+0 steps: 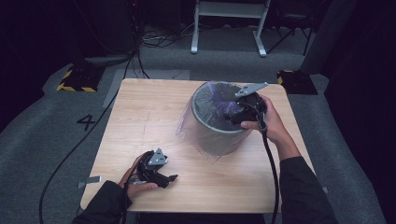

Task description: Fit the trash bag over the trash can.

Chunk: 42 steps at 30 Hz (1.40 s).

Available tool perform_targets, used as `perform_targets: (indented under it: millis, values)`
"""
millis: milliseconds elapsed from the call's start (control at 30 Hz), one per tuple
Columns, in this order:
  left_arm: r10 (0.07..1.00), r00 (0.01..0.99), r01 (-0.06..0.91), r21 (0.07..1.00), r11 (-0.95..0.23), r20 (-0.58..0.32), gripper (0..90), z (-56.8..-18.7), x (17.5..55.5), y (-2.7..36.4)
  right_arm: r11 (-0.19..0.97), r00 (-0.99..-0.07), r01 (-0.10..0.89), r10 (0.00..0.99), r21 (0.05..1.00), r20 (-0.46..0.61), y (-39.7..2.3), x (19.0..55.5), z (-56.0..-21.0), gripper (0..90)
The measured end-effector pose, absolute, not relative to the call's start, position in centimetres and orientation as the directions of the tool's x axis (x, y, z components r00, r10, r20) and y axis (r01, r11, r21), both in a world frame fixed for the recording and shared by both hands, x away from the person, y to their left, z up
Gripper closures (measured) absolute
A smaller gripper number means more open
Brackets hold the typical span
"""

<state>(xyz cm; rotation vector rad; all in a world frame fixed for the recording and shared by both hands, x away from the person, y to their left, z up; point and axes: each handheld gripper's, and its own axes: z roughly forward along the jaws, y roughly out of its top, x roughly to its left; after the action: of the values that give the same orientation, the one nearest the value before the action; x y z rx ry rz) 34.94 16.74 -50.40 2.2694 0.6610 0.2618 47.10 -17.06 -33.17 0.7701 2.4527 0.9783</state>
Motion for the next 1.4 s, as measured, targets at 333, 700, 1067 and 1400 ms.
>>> perform_targets:
  millis: [333, 700, 1067, 1400]
  values:
    - [0.531, 0.848, 0.379, 0.713, -0.590, -0.012, 15.1, -50.4, 35.0, 16.7, 0.639, -0.806, 0.318, 0.571, 0.700, -0.156, -16.8, 47.0, -33.2, 30.6]
    - [0.530, 0.848, 0.378, 0.714, -0.589, -0.012, 15.1, -50.4, 35.0, 16.7, 0.682, -0.820, 0.363, 0.558, 0.635, -0.131, -16.4, 47.5, -33.2, 29.0]
    - [0.530, 0.848, 0.377, 0.713, -0.591, -0.009, 15.3, -50.4, 34.9, 16.7, 0.705, -0.811, 0.438, 0.578, 0.558, -0.094, -15.9, 48.1, -33.2, 24.5]
    - [0.529, 0.849, 0.376, 0.713, -0.592, -0.009, 15.4, -50.4, 34.9, 16.7, 0.666, -0.789, 0.459, 0.610, 0.588, -0.075, -16.3, 48.0, -33.2, 23.5]
